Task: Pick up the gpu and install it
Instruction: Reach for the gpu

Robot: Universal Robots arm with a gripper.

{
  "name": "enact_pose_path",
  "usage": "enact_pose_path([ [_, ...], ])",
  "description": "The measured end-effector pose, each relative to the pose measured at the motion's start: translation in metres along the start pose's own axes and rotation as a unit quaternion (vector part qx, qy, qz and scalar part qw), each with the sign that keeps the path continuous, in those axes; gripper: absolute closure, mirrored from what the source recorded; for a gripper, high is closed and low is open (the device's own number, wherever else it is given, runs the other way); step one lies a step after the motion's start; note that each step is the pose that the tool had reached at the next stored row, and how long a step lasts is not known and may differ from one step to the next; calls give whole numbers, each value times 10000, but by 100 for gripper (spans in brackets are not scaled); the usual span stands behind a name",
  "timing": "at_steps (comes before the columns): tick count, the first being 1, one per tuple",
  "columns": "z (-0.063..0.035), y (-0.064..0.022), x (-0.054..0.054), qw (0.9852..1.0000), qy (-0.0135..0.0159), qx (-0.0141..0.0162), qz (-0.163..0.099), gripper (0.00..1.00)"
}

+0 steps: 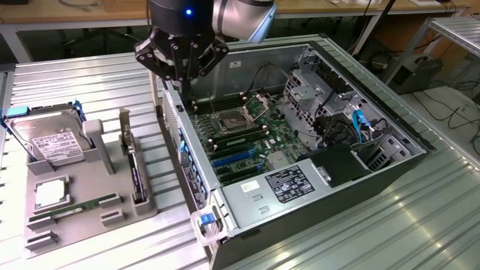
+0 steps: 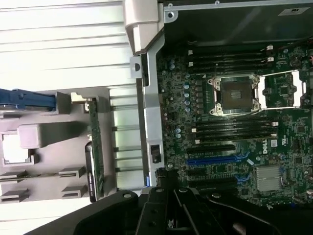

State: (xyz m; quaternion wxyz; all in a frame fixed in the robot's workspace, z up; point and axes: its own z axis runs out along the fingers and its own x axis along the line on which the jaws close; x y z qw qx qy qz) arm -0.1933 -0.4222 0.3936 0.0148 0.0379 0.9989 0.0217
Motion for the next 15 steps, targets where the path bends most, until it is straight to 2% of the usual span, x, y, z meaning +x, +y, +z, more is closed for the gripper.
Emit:
enact_pose_path([
  [6,7,-78,250,10000,0,0,0,89],
  [15,143,-144,690,10000,-1,0,1,89],
])
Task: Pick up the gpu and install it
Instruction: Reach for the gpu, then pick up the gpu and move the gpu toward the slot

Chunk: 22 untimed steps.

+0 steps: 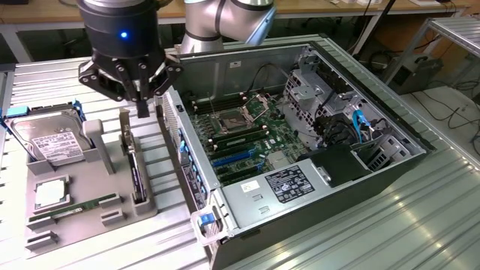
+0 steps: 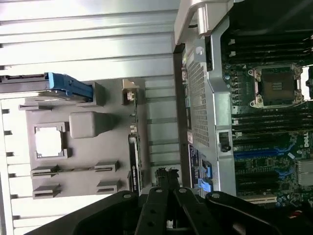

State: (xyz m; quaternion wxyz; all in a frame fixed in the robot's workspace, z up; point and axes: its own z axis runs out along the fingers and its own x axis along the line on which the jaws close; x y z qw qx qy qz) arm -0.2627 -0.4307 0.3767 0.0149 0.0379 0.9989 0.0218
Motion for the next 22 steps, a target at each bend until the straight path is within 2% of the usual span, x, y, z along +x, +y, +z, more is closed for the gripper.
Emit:
enact_pose_path([
  [4,84,-19,206,10000,0,2,0,89],
  [5,110,-22,222,10000,8,3,0,89],
  [8,111,-22,223,10000,44,8,1,89],
  [13,111,-22,223,10000,82,10,3,89],
  [16,111,-22,223,9999,128,14,5,89],
  [18,111,-22,223,9999,140,15,5,89],
  [19,111,-22,223,9999,155,16,6,83],
  [21,111,-22,223,9999,166,17,6,70],
  [22,111,-22,223,9999,172,17,7,70],
])
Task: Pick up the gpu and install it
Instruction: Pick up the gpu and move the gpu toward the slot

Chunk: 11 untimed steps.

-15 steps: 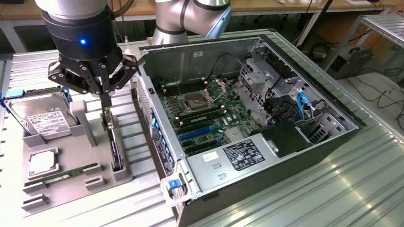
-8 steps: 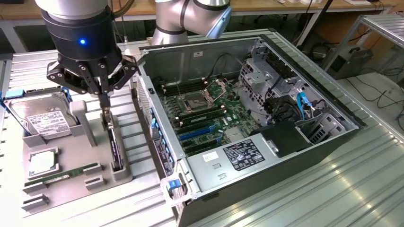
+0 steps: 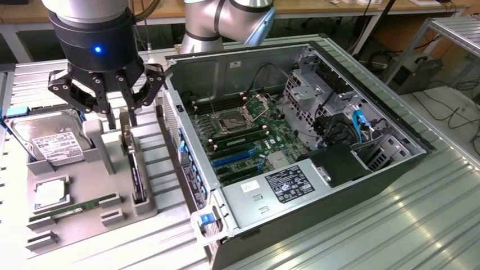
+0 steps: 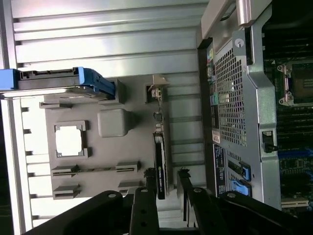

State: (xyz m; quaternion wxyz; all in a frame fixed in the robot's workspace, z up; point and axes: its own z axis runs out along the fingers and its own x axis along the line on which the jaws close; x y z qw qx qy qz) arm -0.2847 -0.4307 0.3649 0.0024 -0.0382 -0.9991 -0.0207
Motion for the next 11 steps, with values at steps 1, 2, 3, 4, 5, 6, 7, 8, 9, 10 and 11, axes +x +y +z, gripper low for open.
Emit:
enact_pose_path([
  [1,0,0,0,10000,0,0,0,64],
  [2,1,0,0,10000,1,1,0,64],
  [3,18,-1,-1,10000,-1,12,0,64],
  [4,48,-2,-1,10000,0,15,-1,64],
  [5,84,-3,-1,10000,-1,15,0,64],
  [6,103,-4,-1,10000,-1,15,0,64],
  [7,123,-5,-1,10000,-1,15,0,64],
  [8,148,-6,-1,10000,-1,15,0,64],
  [9,167,-7,-1,10000,-1,15,0,64],
  [10,188,-8,-1,10000,-1,15,0,64],
  [11,230,-10,-1,10000,-1,15,0,64],
])
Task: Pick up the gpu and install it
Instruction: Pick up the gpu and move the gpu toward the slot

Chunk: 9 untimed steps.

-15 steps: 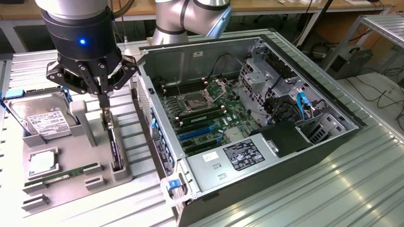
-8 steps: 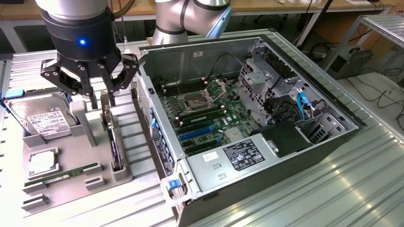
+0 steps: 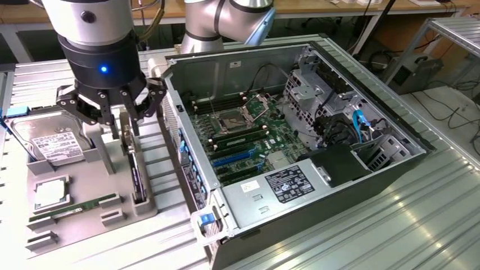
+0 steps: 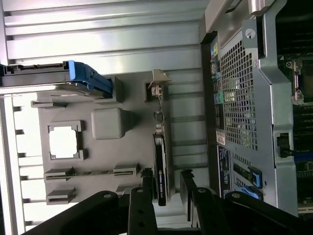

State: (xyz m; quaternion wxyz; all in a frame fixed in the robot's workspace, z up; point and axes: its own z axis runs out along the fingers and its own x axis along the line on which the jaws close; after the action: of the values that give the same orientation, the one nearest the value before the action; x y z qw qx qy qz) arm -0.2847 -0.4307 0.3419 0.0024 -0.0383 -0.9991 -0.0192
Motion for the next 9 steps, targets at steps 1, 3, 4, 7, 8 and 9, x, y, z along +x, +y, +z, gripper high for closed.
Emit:
enact_pose_path([
  [1,23,-2,0,10000,0,0,0,64],
  [3,63,-5,-1,10000,1,0,0,64],
  [4,82,-6,-1,10000,0,0,0,64],
  [7,137,-10,-1,10000,0,0,0,64],
  [8,154,-11,-2,10000,0,0,0,64],
  [9,178,-12,-2,10000,1,0,0,64],
])
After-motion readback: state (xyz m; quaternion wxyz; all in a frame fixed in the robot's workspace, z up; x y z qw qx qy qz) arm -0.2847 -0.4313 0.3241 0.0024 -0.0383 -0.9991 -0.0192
